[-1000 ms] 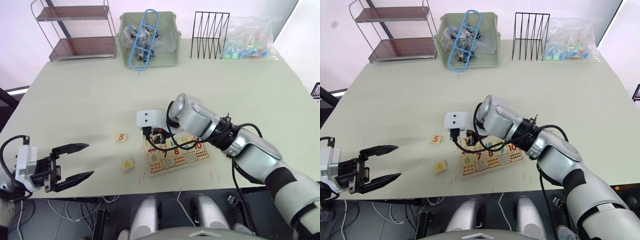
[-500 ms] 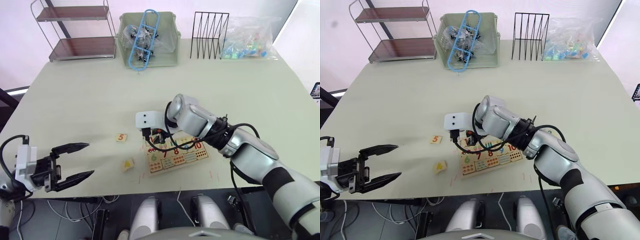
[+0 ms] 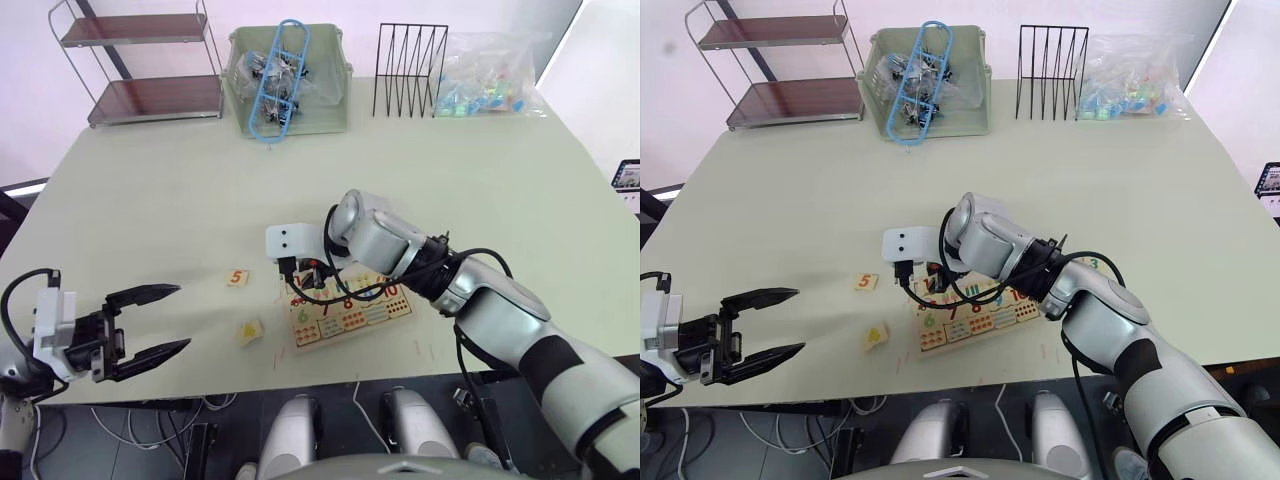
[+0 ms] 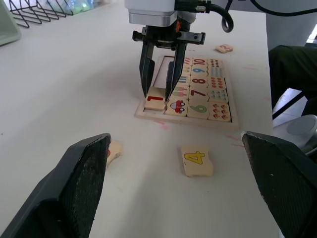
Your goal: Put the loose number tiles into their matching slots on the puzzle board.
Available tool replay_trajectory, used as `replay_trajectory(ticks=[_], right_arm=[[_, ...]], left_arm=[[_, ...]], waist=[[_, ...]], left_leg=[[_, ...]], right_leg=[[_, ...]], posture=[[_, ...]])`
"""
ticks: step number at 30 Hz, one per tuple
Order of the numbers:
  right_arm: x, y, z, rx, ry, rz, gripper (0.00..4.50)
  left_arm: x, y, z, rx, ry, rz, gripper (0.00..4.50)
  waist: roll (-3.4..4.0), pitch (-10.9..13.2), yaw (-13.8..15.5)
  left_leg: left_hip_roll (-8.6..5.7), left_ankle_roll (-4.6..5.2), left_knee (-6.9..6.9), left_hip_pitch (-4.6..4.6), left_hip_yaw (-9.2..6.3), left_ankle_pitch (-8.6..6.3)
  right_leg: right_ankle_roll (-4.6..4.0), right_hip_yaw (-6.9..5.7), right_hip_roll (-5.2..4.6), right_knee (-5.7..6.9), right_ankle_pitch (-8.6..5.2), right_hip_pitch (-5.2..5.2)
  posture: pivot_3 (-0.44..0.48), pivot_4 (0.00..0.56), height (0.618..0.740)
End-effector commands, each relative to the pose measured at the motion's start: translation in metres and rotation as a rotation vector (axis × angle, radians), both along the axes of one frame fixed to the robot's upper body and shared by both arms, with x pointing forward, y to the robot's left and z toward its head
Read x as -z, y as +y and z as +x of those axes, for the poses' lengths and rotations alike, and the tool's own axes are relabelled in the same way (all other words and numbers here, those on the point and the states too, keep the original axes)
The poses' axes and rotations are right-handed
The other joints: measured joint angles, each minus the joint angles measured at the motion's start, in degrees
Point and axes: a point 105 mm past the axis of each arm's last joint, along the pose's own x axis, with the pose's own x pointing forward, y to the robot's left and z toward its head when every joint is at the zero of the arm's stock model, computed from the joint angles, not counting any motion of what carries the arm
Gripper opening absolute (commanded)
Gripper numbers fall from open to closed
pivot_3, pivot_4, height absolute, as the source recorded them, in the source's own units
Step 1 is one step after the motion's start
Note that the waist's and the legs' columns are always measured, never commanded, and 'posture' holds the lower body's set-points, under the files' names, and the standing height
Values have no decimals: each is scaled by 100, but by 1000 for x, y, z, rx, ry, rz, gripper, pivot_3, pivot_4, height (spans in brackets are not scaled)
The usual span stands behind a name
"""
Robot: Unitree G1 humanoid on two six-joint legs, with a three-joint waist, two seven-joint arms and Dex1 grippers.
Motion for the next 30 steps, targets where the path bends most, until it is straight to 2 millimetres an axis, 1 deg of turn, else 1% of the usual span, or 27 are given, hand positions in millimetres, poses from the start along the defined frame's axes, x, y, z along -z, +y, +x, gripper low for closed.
replay_trajectory(ticks=[1,8,15,20,25,30], right_arm=[[-6,6,-2,-22,-14,27,873],[-9,8,-2,-37,-11,48,873],[-17,8,2,-35,-11,75,873],[-21,7,0,-48,3,83,873],[-19,7,-2,-52,14,80,873],[-18,8,-3,-54,19,81,873]], left_arm=[[-8,0,-3,25,-27,15,4500],[-7,0,-3,24,-28,16,4500],[-10,-2,-2,27,-28,17,4500],[-13,-4,-2,30,-28,17,4500],[-15,-7,0,33,-29,17,4500],[-17,-8,0,35,-27,19,4500]], waist=[[0,0,0],[4,2,1],[3,3,9],[5,4,10],[8,6,12],[8,6,14]], left_leg=[[1,0,-1,0,-1,0],[2,-1,-4,0,-3,0],[-1,-2,-6,-2,-5,1],[-4,-3,-8,-2,-5,0],[-7,-3,-12,-3,-7,0],[-8,-3,-12,-4,-9,0]], right_leg=[[0,0,0,0,0,0],[-1,-2,-4,-1,0,0],[-2,-7,-13,-4,0,-1],[-3,-64,-46,-6,1,-1],[-10,-121,-80,-6,4,-1],[-11,-126,-82,-7,5,-1]], posture=[[0,150,740],[0,150,740],[0,150,740],[0,150,740],[0,150,740],[0,150,740]])
